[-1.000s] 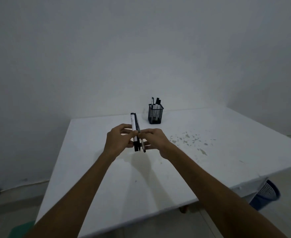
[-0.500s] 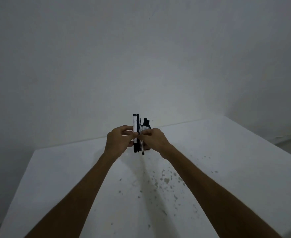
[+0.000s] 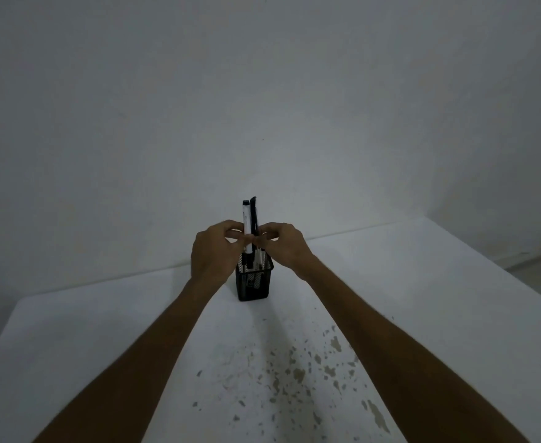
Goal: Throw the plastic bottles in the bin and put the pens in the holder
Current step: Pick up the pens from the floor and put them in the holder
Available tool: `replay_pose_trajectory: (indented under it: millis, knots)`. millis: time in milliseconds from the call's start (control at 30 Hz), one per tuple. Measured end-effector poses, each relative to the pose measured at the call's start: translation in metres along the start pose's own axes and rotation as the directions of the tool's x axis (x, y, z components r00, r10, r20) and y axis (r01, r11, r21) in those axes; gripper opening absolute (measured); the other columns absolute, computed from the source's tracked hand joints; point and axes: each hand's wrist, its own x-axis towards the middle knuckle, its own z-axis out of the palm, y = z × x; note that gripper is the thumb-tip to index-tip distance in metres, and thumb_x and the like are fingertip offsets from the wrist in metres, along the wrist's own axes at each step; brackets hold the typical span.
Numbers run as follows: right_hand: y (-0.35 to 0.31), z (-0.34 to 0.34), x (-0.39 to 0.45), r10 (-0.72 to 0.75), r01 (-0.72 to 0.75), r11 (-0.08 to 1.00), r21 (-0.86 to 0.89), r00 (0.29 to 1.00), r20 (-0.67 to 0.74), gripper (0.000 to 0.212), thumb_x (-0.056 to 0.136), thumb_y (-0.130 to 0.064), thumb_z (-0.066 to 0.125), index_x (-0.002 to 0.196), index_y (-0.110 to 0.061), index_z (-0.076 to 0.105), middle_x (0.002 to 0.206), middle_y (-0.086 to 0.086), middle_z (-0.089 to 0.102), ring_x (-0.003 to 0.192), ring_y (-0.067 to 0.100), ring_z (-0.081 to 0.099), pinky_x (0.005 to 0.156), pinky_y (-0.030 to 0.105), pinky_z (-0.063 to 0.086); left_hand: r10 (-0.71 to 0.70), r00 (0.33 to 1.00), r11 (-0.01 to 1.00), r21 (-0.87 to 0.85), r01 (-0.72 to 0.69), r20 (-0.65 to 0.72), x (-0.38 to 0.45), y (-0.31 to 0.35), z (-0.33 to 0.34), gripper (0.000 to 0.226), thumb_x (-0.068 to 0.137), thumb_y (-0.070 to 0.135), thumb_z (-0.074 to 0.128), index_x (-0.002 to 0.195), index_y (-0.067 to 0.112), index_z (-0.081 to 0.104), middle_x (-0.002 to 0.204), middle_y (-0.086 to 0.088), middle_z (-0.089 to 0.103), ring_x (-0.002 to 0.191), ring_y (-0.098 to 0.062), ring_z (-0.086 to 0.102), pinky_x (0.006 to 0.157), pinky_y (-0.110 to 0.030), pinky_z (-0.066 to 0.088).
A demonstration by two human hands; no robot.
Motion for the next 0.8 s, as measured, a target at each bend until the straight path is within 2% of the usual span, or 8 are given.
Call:
replay_pose_trajectory:
  millis: [100, 233, 400, 467, 600, 700, 800]
  knots:
    - [0.009, 0.006, 0.006, -0.040, 0.040, 0.998, -0.041, 0.999, -0.012, 0.027, 0.088, -0.028, 0.068, 0.112, -0.015, 0.070, 0.103, 0.005, 0.072, 0.092, 0.015, 0.065, 0.067, 0.013, 0.046, -0.004, 1.000, 1.000, 0.003, 0.004, -0.013, 0.001, -0.008, 0.005, 0.027, 0.081, 0.040, 0.074, 0.102, 0.024, 0.073, 0.088, 0.009, 0.075, 0.073, -0.009, 0.068, 0.068, -0.026, 0.055]
    - [0.017, 0.012, 0.008, -0.071, 0.067, 0.990, -0.125, 0.997, -0.032, 0.022, 0.089, -0.027, 0.065, 0.108, -0.017, 0.070, 0.102, 0.001, 0.072, 0.092, 0.014, 0.065, 0.079, 0.026, 0.052, -0.008, 1.000, 1.000, 0.013, 0.008, 0.013, 0.003, -0.015, 0.009, 0.023, 0.079, 0.040, 0.075, 0.098, 0.028, 0.073, 0.086, 0.013, 0.075, 0.067, -0.003, 0.066, 0.065, -0.025, 0.054]
    - [0.030, 0.018, 0.007, -0.039, 0.037, 0.973, -0.229, 0.999, -0.003, 0.024, 0.088, -0.030, 0.066, 0.108, -0.019, 0.070, 0.106, 0.001, 0.072, 0.098, 0.016, 0.067, 0.084, 0.034, 0.056, -0.042, 0.999, 0.994, 0.102, 0.040, 0.016, -0.003, -0.023, 0.018, 0.022, 0.078, 0.044, 0.076, 0.095, 0.031, 0.073, 0.087, 0.016, 0.074, 0.066, 0.000, 0.064, 0.057, -0.020, 0.046]
    - [0.033, 0.018, 0.005, -0.037, 0.030, 0.966, -0.257, 0.999, -0.022, 0.024, 0.086, -0.030, 0.068, 0.108, -0.021, 0.070, 0.106, -0.002, 0.073, 0.098, 0.015, 0.067, 0.083, 0.032, 0.056, -0.037, 0.999, 0.989, 0.143, 0.037, -0.005, -0.007, -0.025, 0.022, 0.025, 0.077, 0.048, 0.075, 0.095, 0.031, 0.073, 0.087, 0.016, 0.074, 0.066, -0.003, 0.064, 0.061, -0.022, 0.048]
    - [0.037, 0.015, -0.004, -0.010, -0.019, 0.967, -0.255, 0.994, -0.110, 0.023, 0.083, -0.034, 0.071, 0.105, -0.026, 0.067, 0.099, -0.011, 0.072, 0.088, 0.010, 0.066, 0.073, 0.027, 0.051, -0.040, 0.997, 0.984, 0.171, 0.051, -0.070, -0.013, -0.025, 0.023, 0.030, 0.076, 0.049, 0.075, 0.100, 0.033, 0.068, 0.095, 0.016, 0.073, 0.076, -0.009, 0.067, 0.083, -0.042, 0.052]
    - [0.040, 0.011, -0.010, 0.021, -0.060, 0.972, -0.228, 0.985, -0.170, 0.024, 0.082, -0.032, 0.072, 0.105, -0.029, 0.064, 0.096, -0.014, 0.070, 0.082, 0.009, 0.063, 0.069, 0.026, 0.046, -0.065, 0.995, 0.985, 0.153, 0.077, -0.081, -0.014, -0.025, 0.019, 0.039, 0.073, 0.050, 0.077, 0.105, 0.031, 0.065, 0.101, 0.015, 0.071, 0.088, -0.013, 0.067, 0.085, -0.043, 0.052]
    - [0.042, 0.008, -0.018, 0.050, -0.092, 0.974, -0.206, 0.978, -0.200, 0.025, 0.083, -0.032, 0.071, 0.106, -0.030, 0.063, 0.097, -0.015, 0.069, 0.080, 0.008, 0.060, 0.069, 0.026, 0.042, -0.082, 0.994, 0.985, 0.148, 0.093, -0.079, -0.020, -0.026, 0.014, 0.041, 0.073, 0.052, 0.076, 0.106, 0.031, 0.063, 0.101, 0.016, 0.069, 0.090, -0.011, 0.065, 0.080, -0.039, 0.053]
